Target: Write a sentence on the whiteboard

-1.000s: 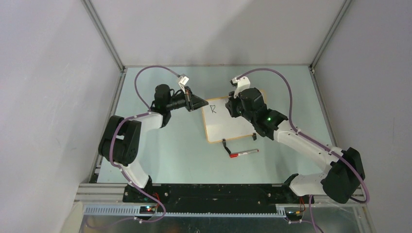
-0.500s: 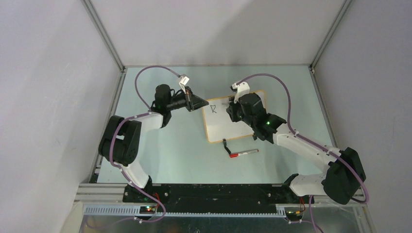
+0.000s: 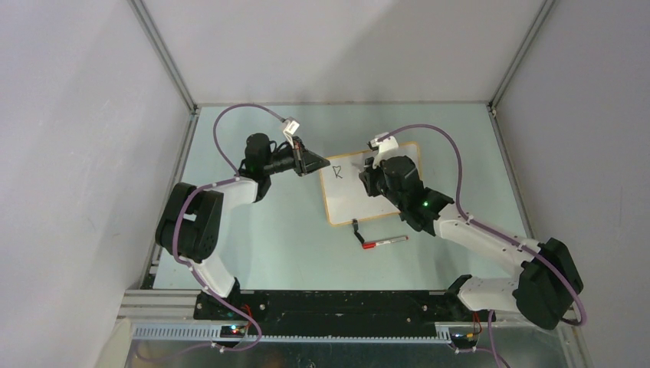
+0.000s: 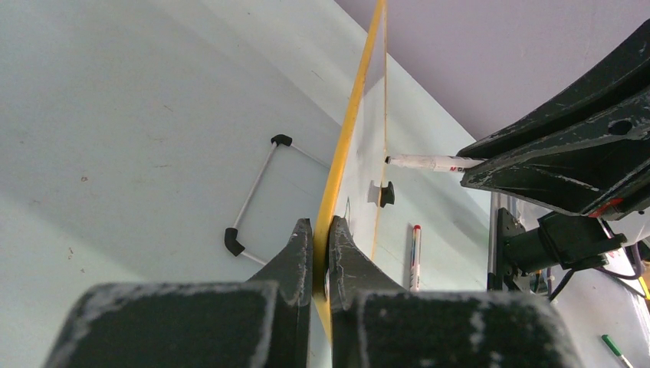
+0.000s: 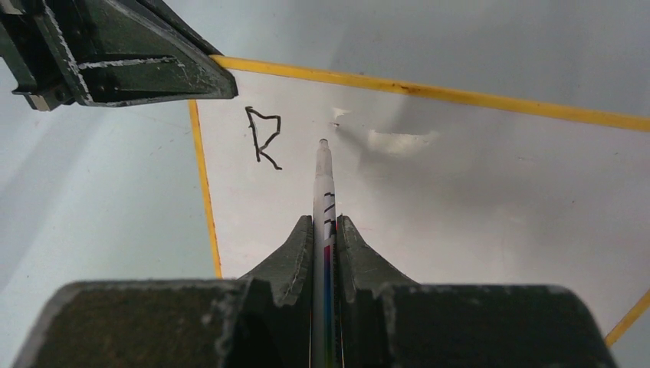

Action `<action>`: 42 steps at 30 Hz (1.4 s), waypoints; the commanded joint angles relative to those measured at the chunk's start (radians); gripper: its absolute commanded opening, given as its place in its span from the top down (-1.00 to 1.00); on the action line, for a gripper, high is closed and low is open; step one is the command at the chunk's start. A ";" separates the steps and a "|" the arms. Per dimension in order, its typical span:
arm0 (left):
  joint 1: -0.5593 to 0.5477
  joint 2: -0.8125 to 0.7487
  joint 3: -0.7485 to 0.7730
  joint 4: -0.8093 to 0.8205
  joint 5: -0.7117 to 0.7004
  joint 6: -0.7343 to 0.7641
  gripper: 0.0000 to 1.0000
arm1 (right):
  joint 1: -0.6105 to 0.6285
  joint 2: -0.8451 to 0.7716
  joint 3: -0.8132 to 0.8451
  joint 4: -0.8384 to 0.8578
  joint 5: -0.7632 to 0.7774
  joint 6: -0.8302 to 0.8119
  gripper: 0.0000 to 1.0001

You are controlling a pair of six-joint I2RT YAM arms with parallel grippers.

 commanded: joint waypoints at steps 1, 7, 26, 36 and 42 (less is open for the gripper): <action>-0.011 0.006 -0.006 -0.064 -0.090 0.109 0.88 | 0.011 -0.039 0.001 0.059 0.026 -0.017 1.00; -0.010 0.006 -0.003 -0.066 -0.089 0.110 0.88 | 0.015 -0.039 0.001 0.056 0.036 -0.019 1.00; -0.011 -0.003 0.001 -0.089 -0.092 0.122 0.88 | 0.010 0.022 0.080 0.000 -0.058 0.003 1.00; -0.012 -0.002 0.002 -0.091 -0.091 0.124 0.88 | 0.003 0.059 0.113 -0.042 -0.046 0.007 1.00; -0.011 -0.002 0.003 -0.092 -0.090 0.125 0.88 | 0.001 0.074 0.120 -0.046 -0.047 0.007 1.00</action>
